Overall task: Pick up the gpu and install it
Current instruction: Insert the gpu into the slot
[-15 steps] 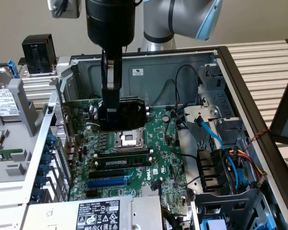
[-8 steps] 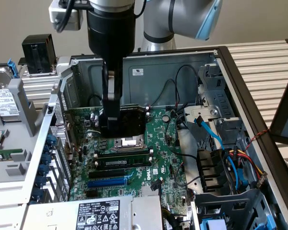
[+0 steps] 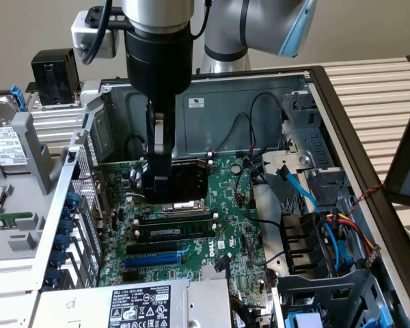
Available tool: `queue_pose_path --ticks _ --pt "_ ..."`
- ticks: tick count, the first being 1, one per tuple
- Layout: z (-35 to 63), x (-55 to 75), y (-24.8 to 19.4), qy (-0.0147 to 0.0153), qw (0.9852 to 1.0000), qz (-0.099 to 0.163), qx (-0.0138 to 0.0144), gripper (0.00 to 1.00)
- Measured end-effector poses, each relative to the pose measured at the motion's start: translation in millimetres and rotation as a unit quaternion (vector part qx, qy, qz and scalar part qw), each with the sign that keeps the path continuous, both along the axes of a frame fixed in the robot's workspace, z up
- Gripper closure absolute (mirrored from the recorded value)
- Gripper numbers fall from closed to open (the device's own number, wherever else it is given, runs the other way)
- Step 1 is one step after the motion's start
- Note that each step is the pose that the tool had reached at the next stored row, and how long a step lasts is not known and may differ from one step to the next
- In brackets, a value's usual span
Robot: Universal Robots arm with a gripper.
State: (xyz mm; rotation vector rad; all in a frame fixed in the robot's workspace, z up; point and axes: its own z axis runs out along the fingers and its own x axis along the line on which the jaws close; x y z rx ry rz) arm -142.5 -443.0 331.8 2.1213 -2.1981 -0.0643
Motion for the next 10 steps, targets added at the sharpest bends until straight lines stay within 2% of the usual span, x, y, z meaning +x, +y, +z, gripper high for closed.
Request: queue_pose_path --ticks 10 --pt "-0.3 0.0 0.0 -0.0001 1.0000 0.000 0.0002 0.73"
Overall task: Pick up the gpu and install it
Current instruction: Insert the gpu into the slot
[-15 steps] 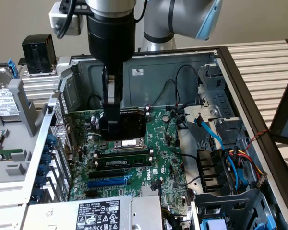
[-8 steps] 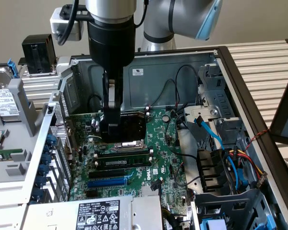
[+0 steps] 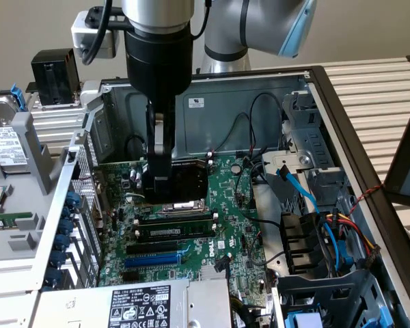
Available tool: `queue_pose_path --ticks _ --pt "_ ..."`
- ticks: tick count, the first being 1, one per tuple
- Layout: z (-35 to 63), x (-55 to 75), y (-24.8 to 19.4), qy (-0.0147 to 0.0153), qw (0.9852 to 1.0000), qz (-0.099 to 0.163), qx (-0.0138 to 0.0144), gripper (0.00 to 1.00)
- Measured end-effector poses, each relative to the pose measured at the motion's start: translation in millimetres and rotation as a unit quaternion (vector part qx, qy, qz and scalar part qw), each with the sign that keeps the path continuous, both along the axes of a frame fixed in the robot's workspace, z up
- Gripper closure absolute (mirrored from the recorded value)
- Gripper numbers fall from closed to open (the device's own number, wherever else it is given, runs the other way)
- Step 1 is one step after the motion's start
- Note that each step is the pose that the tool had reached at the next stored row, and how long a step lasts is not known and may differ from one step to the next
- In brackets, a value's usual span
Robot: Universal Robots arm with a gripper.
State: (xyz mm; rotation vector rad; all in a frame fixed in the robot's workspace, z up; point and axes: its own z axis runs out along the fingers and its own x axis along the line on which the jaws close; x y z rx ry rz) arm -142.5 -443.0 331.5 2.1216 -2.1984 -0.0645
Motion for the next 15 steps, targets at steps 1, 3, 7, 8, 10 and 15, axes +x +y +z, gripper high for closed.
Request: queue_pose_path --ticks 1,3,7,8,10,15 --pt "-0.9 0.0 0.0 -0.0001 1.0000 0.000 0.0002 0.73" --pt "-3.4 0.0 0.0 -0.0001 1.0000 0.000 0.0001 0.73" --pt "-10.4 0.0 0.0 -0.0001 1.0000 0.000 0.0001 0.73" --pt "-12.3 0.0 0.0 -0.0001 1.0000 0.000 0.0001 0.73" --pt "-16.0 0.0 0.0 -0.0001 1.0000 0.000 0.0002 0.73" --pt "-24.8 -1.3 0.3 -0.0018 1.0000 0.000 0.0001 0.73"
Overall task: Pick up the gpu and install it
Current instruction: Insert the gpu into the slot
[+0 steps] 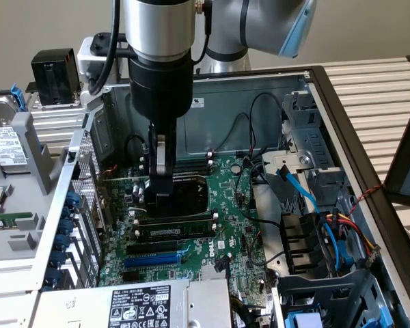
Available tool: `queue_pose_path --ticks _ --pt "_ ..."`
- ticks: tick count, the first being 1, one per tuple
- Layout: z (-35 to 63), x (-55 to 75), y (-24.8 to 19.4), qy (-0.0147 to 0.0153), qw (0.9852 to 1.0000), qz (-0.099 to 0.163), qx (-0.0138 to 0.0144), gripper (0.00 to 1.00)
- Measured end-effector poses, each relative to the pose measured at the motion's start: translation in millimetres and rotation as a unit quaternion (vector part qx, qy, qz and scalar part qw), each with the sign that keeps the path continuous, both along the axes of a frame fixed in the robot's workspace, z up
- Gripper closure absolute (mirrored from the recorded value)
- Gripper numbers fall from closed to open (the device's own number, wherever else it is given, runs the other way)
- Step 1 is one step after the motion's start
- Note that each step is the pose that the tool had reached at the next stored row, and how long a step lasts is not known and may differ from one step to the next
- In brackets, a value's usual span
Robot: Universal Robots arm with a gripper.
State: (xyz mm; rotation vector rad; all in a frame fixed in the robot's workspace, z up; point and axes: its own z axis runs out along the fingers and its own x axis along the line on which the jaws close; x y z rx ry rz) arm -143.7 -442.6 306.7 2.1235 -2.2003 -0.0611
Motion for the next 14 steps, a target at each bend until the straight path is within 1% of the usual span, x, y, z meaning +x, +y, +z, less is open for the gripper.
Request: queue_pose_path --ticks 2,4,5,8,11,13,14 --pt "-3.5 -2.1 0.2 -0.0014 1.0000 0.000 0.0000 0.73" --pt "-6.8 -5.4 0.3 -0.0015 1.0000 0.000 0.0003 0.73" --pt "-8.1 -7.1 0.2 -0.0015 1.0000 0.000 0.0011 0.73" --pt "-12.5 -9.8 0.3 -0.0015 1.0000 0.000 0.0047 0.73" --pt "-17.7 -12.0 0.2 -0.0015 1.0000 0.000 0.0063 0.73" --pt "-20.5 -13.0 -0.9 -0.0015 1.0000 0.000 0.0081 0.73" --pt "-21.6 -13.1 -2.2 -0.0014 1.0000 0.000 0.0089 0.73"
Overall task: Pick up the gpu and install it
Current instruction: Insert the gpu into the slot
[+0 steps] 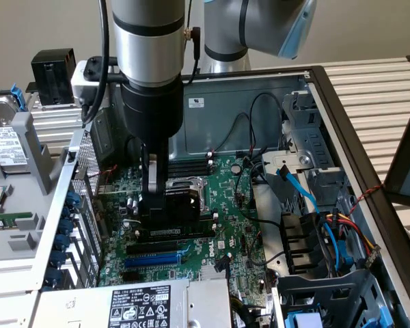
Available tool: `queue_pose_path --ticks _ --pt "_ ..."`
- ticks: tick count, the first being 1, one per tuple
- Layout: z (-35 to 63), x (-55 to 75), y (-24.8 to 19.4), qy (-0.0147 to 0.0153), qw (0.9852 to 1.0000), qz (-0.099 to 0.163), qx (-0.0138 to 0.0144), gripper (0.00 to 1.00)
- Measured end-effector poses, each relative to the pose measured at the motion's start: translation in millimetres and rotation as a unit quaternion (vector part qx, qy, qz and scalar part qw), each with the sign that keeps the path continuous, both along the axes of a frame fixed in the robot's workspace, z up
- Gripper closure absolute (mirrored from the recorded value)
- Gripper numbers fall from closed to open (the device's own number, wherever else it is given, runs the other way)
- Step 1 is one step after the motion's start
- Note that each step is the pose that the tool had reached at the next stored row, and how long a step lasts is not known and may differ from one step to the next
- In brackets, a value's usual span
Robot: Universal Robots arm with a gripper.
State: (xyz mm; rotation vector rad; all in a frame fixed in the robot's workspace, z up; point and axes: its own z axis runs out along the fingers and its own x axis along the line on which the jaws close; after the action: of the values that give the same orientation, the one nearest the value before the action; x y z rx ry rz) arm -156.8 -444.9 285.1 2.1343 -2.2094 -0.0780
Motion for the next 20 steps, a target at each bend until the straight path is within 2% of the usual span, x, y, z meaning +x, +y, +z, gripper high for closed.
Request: queue_pose_path --ticks 6,14,16,20 --pt "-5.6 0.0 -5.9 -0.0001 1.0000 0.000 0.0014 0.73" --pt "-7.7 -0.6 -8.3 -0.0001 1.0000 0.000 0.0022 0.73" --pt "-8.0 -1.1 -9.4 -0.0002 1.0000 0.000 0.0047 0.73" --pt "-9.4 -2.1 -11.3 -0.0007 0.9999 0.000 0.0125 0.73"
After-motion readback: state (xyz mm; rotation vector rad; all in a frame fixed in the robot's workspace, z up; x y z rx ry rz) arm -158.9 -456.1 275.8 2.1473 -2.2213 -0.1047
